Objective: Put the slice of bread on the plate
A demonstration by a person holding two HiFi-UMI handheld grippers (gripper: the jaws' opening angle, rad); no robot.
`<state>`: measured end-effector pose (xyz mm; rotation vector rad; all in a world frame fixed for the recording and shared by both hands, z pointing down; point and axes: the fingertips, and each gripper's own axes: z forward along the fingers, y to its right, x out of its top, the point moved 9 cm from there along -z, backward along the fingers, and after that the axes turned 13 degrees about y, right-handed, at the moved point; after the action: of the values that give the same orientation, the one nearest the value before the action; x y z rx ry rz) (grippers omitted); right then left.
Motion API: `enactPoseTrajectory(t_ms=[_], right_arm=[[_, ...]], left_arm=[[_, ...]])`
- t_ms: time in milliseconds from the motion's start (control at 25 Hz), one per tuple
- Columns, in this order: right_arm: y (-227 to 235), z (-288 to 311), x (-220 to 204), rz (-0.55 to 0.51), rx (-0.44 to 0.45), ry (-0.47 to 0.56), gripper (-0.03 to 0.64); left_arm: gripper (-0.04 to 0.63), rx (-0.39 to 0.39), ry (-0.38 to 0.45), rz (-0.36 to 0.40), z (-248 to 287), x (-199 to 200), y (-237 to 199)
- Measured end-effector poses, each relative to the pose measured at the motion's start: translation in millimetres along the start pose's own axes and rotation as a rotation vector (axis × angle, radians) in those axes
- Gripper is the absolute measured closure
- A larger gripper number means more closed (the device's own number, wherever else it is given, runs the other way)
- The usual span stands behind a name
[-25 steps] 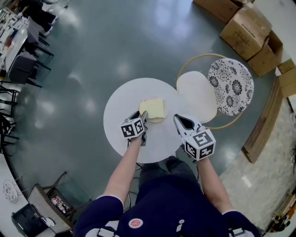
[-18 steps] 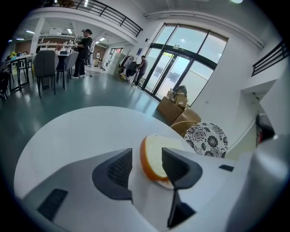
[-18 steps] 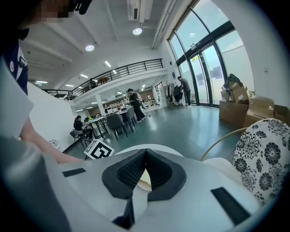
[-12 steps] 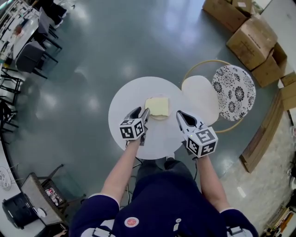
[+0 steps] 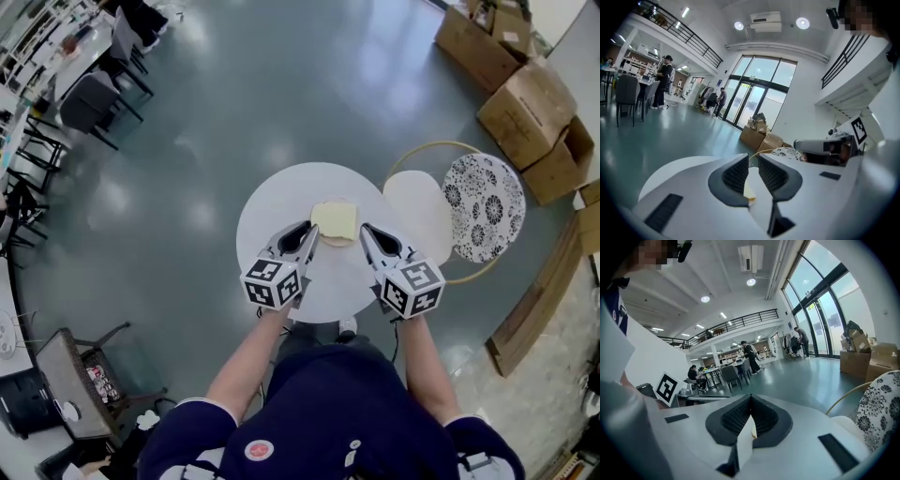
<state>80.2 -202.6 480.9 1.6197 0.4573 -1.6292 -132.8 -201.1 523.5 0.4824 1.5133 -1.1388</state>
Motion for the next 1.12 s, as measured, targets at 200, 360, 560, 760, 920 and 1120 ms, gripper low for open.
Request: enactPoseTrajectory(t_ms=[200, 360, 560, 760, 920, 1120], right_arm=[[-14, 5, 15, -0.007, 0.049, 0.048, 0.612], [-25, 7, 31, -0.014, 0.085, 0.093, 0.612], [-39, 4, 49, -0.032, 0.117, 0.143, 0.612], [-44, -6, 63, -0.065, 0.123, 0.2, 0.612], [-49, -11, 69, -0.081, 0.125, 0.222, 0.612], [-52, -14, 73, -0.092, 0.129, 0.231, 0.612]], left_arm=[[0.565, -0.049, 0.083, 0.047, -16, 33, 21], [0.588, -0.097, 0.13, 0.088, -26, 56, 37], [0.588, -0.169, 0.164, 0.126, -37, 76, 57], [0.588, -0.234, 0.19, 0.126, -40, 86, 75], [0.588, -0.267, 0.196, 0.115, -43, 91, 80], [0.588, -0.281, 0.195, 0.099, -44, 92, 83]])
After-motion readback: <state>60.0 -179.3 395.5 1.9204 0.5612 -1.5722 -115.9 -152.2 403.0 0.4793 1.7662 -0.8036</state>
